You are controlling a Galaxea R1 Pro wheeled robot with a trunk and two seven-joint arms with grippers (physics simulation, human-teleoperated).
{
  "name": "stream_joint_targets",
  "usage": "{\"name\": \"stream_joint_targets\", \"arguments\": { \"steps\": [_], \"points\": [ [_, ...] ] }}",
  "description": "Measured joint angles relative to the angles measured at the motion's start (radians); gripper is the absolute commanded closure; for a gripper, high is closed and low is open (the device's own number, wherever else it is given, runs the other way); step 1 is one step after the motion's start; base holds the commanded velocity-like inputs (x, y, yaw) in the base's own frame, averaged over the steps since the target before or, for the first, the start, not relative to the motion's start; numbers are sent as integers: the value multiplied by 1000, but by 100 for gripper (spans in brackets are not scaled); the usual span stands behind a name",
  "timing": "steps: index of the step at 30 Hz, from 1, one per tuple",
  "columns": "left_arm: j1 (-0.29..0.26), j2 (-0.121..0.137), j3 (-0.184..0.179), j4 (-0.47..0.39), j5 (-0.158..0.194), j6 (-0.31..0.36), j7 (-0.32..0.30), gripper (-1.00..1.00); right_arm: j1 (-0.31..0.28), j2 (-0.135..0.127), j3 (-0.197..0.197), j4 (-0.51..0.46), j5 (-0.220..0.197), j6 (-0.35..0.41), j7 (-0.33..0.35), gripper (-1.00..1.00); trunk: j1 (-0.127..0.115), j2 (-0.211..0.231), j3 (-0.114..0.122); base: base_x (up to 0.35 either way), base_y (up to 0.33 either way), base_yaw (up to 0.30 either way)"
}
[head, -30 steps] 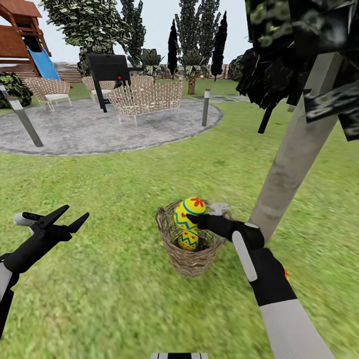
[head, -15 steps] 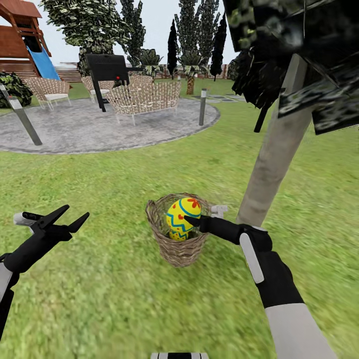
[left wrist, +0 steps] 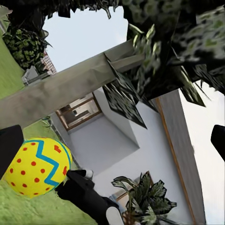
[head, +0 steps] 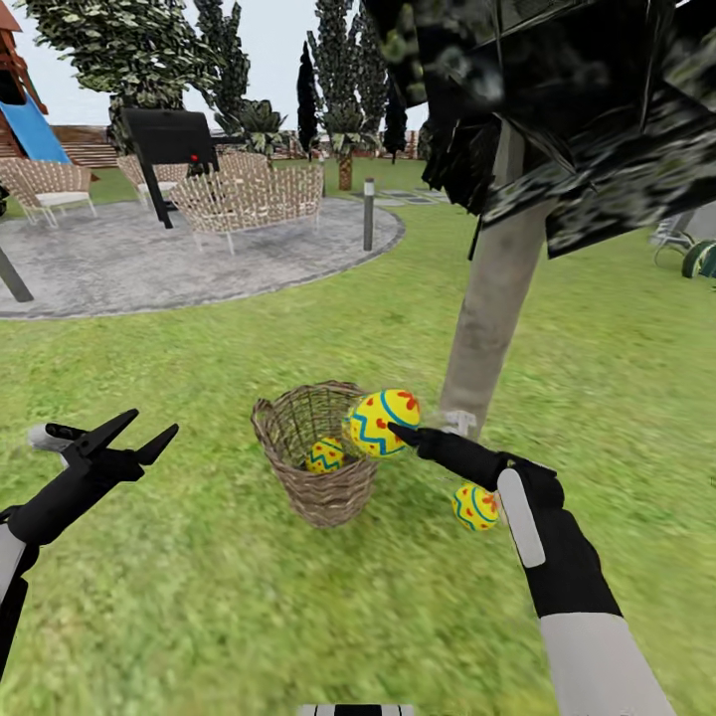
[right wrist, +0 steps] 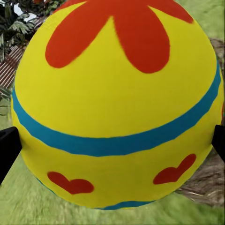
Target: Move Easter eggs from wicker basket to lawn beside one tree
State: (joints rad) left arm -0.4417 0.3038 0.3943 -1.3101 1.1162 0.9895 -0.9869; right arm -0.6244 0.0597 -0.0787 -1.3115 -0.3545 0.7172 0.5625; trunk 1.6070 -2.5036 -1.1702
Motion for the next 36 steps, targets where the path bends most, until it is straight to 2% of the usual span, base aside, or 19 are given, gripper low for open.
{"name": "stream_joint_targets", "arguments": {
  "steps": [3,4,6,7,8,11,15,17,18,20,23,24,25,26,28,30,31,32,36],
  "points": [
    [0,-6,0,0,-5,-1,2,-100,11,-11,-34,-3,0,1,1,100,0,0,2,0,0,-286],
    [0,-13,-1,0,-7,-2,5,-100,17,-30,-36,-5,-4,2,4,100,0,0,2,0,0,-286],
    [0,-22,-3,0,-8,-2,6,-100,23,-68,-44,-4,-59,3,24,100,0,0,3,0,0,-286],
    [0,-30,-3,0,-9,-2,7,-100,35,-93,-64,-3,-81,3,29,100,0,0,4,0,0,-286],
    [0,-32,-12,0,-9,-2,7,-100,41,-102,-81,-2,-89,4,31,100,0,0,4,0,0,-286],
    [0,-34,-63,-1,-9,-3,8,-100,46,-106,-102,1,-92,5,30,100,0,0,6,0,0,-286],
    [0,-35,-73,-1,-9,-3,8,-100,50,-107,-143,9,-77,3,13,100,0,0,8,0,0,-286],
    [0,-36,-92,-5,-8,-3,8,-100,51,-106,-146,10,-20,-3,-55,100,0,0,9,0,0,-286],
    [0,-37,-104,-9,-8,-3,8,-100,51,-106,-147,11,10,-8,-119,100,0,0,10,0,0,-286],
    [0,-53,-111,-13,-8,-3,7,-100,51,-107,-148,11,29,-12,-278,100,0,0,11,0,-112,-286],
    [0,-77,-127,-15,-9,-3,7,-100,51,-108,-147,5,63,-16,-439,100,0,0,12,0,-281,-286],
    [0,-80,-149,-48,-8,-1,7,-100,50,-103,-142,11,181,-44,-552,100,0,0,13,0,-308,-286],
    [0,-80,-169,-72,-8,-1,7,-100,50,-100,-140,21,251,-72,-606,100,0,0,13,0,-309,-270],
    [0,-80,-187,-80,-9,-3,8,-100,49,-100,-139,25,282,-83,-625,100,0,0,14,0,-311,-129],
    [0,-81,-202,-83,-9,-3,9,-100,49,-100,-135,25,300,-88,-635,100,0,0,14,0,-311,-47],
    [0,-88,-208,-83,-9,-3,10,-100,49,-99,-81,25,305,-89,-640,100,0,0,14,0,-227,62],
    [0,-102,-209,-83,-8,-3,10,-100,49,-99,-28,26,309,-90,-654,100,0,0,14,0,-60,226],
    [0,-109,-210,-82,-9,-3,10,-100,49,-100,0,28,313,-91,-671,100,0,0,14,0,-25,262],
    [0,-116,-211,-81,-9,-4,9,-100,49,-98,27,54,310,-104,-686,100,0,0,16,0,-5,283]
  ]
}}
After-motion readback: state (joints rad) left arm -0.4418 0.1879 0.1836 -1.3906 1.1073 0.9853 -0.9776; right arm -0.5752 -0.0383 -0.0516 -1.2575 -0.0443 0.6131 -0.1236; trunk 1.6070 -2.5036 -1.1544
